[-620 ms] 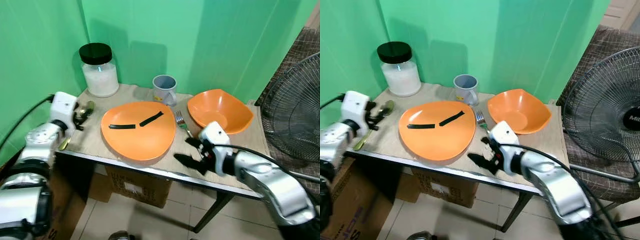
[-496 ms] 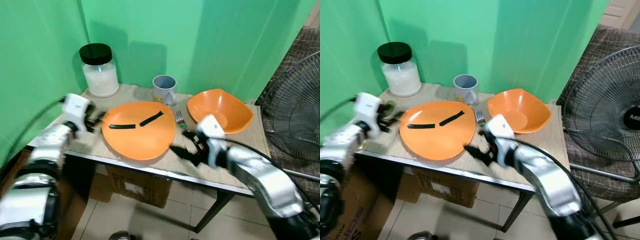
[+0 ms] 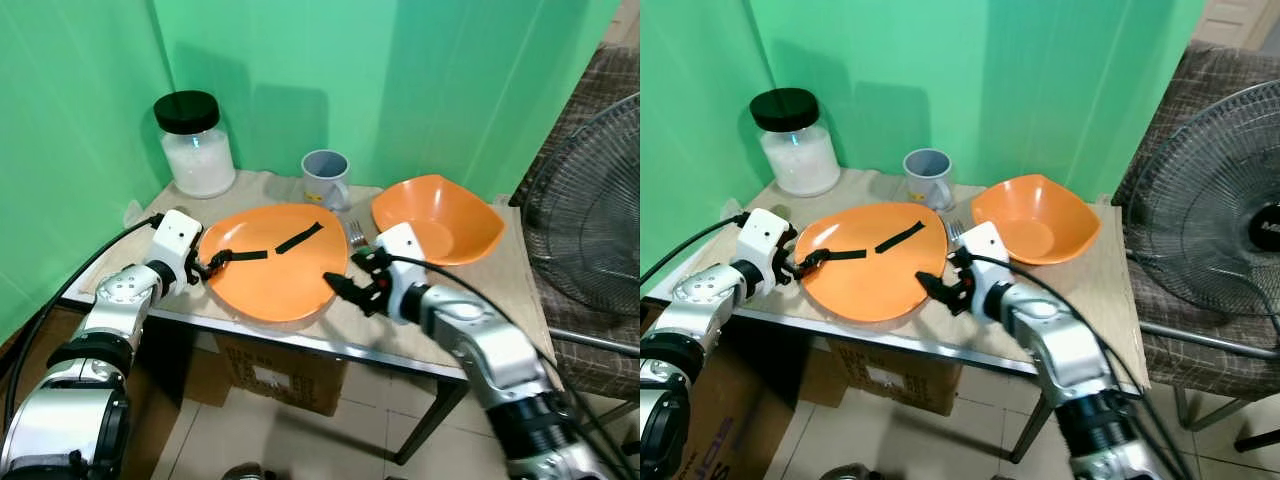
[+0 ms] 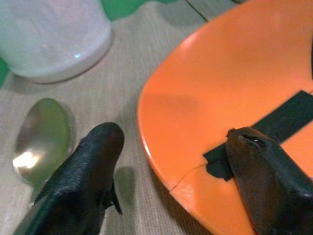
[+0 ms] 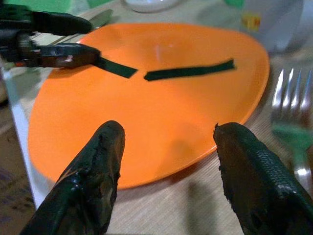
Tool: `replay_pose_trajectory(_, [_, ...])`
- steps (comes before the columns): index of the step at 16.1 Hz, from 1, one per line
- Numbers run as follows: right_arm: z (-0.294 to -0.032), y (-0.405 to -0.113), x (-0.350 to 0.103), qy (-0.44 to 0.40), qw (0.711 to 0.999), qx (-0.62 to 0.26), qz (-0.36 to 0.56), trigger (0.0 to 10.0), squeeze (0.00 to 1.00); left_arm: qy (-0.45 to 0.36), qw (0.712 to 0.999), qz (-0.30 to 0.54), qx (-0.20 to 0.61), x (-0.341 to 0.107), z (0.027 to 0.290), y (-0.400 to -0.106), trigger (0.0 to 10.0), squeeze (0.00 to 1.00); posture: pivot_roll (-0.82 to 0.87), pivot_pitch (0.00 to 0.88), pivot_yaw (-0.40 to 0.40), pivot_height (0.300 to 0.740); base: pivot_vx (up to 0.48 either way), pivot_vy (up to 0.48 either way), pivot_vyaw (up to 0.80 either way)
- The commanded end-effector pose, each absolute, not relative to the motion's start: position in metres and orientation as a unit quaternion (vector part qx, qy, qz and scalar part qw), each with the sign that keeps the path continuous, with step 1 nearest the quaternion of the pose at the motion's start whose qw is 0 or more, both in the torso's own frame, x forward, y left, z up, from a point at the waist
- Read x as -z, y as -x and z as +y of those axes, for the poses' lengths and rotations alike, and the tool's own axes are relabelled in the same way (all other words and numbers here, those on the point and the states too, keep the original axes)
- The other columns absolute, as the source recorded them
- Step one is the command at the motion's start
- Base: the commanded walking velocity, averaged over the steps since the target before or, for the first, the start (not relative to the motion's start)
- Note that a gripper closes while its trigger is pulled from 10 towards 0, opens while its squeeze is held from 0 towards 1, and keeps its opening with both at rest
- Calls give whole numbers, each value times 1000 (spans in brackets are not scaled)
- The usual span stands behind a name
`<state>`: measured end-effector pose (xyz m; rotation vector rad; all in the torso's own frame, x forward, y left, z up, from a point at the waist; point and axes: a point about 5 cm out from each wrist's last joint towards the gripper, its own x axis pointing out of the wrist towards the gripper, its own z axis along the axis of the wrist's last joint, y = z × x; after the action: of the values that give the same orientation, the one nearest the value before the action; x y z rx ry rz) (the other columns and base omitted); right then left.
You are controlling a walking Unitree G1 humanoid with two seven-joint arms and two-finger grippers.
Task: Setting the table
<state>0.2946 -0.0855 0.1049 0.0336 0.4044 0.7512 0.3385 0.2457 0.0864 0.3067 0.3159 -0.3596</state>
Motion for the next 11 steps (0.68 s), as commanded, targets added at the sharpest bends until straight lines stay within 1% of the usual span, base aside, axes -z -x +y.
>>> replay_pose_trajectory(1, [-89, -302, -104, -33, 916, -344, 203, 10000, 0, -147, 962, 155, 172, -84, 245, -337, 10000, 498, -53, 0, 43, 740, 0, 0, 0])
replay_pose_trajectory(2, [-82, -307, -96, -65, 913, -333, 227, 10000, 0, -140, 964, 160, 162, -78, 245, -333, 10000, 435, -53, 0, 45, 740, 0, 0, 0])
replay_pose_trajectory(3, [-77, -311, -92, -92, 912, -320, 239, 10000, 0, -122, 967, 161, 155, -73, 243, -331, 10000, 424, -50, 0, 41, 740, 0, 0, 0])
replay_pose_trajectory(5, [-74, -317, -88, -125, 913, -298, 251, 10000, 0, -107, 968, 164, 155, -65, 238, -327, 10000, 427, -46, 0, 35, 740, 0, 0, 0])
replay_pose_trajectory(7, [-70, -323, -84, -155, 911, -277, 261, 10000, 0, -71, 969, 179, 156, -49, 230, -318, 10000, 427, -51, 0, 27, 740, 0, 0, 0])
replay_pose_trajectory(9, [-67, -326, -83, -174, 910, -268, 264, 10000, 0, -68, 967, 192, 155, -41, 228, -312, 10000, 431, -56, 0, 25, 740, 0, 0, 0])
replay_pose_trajectory(11, [-61, -329, -83, -187, 907, -267, 266, 10000, 0, -58, 963, 215, 154, -26, 227, -299, 10000, 435, -52, 0, 13, 740, 0, 0, 0])
